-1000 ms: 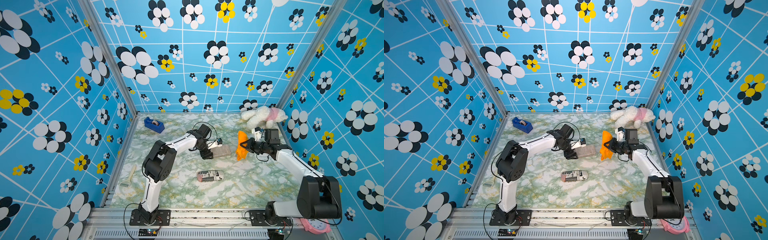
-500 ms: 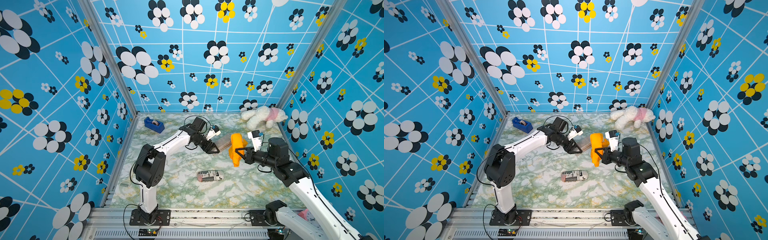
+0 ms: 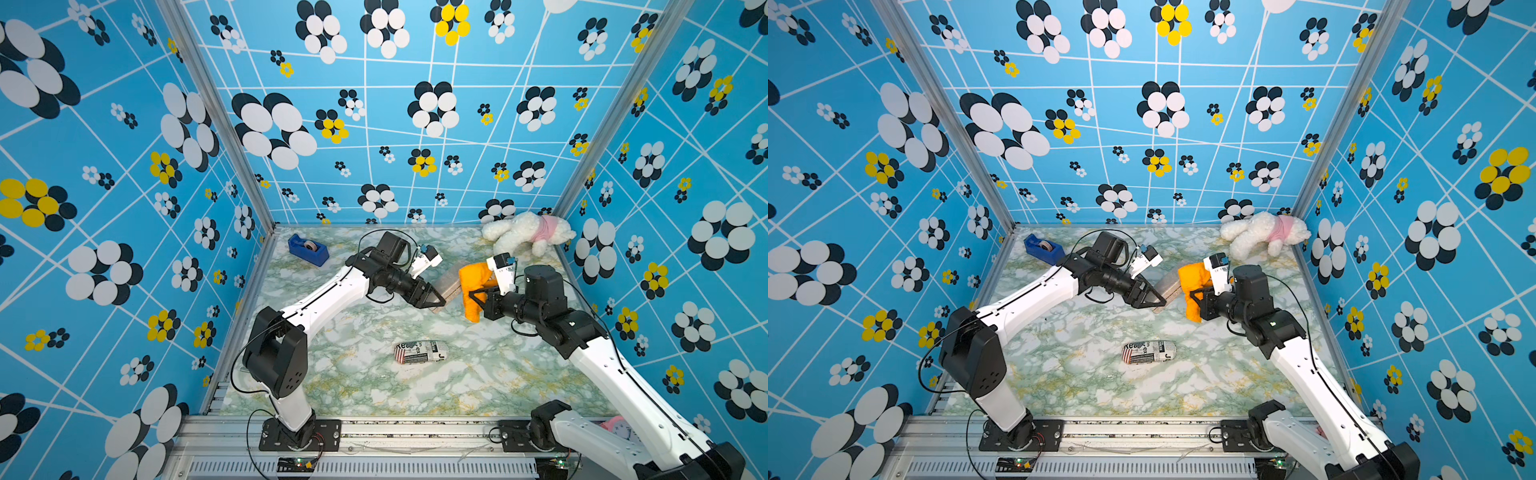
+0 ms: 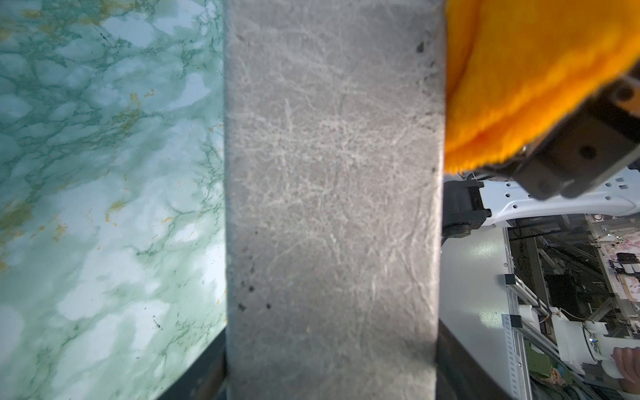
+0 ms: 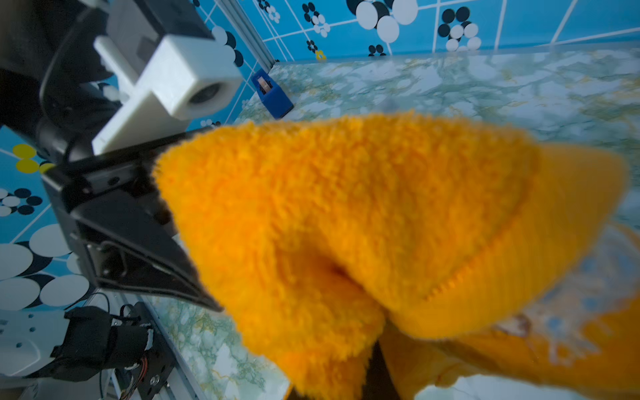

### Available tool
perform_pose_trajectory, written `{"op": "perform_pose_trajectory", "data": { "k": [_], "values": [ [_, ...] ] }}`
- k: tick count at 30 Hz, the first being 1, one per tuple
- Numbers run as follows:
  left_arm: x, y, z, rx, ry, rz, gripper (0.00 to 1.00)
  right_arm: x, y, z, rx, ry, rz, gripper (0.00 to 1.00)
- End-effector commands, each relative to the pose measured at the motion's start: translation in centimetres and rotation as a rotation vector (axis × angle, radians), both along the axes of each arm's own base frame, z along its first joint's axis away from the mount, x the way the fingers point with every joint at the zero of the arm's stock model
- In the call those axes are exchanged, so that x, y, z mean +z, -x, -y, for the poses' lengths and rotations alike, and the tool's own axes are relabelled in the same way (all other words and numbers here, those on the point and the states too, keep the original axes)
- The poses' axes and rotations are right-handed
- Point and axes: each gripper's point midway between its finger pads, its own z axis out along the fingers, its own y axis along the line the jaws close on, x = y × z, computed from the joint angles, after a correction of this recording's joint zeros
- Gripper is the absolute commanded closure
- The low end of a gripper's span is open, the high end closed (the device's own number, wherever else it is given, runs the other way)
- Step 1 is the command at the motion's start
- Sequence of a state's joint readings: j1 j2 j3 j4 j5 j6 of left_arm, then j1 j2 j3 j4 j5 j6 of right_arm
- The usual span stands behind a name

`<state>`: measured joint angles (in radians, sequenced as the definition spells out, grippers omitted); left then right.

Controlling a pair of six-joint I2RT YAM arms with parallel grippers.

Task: Wipe the eyeglass case
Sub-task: Wipe the dirt from the eyeglass case.

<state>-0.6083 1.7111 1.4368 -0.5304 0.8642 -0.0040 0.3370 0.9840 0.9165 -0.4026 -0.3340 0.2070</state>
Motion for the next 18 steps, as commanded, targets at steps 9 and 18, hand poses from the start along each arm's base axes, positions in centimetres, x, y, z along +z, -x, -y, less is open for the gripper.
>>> {"op": "perform_pose_trajectory", "data": {
  "k": [9,18],
  "values": [
    [2.6,3.8,0.9,-0.145,0.082,0.004,0.85,2.1,1.7,-4.2,0.149,-0.047,-0.007,1.0],
    [3.0,3.8,1.0,-0.154,0.085,0.016,0.87,0.9,3.3,-6.6,0.223,-0.042,-0.047,1.0]
  ]
}}
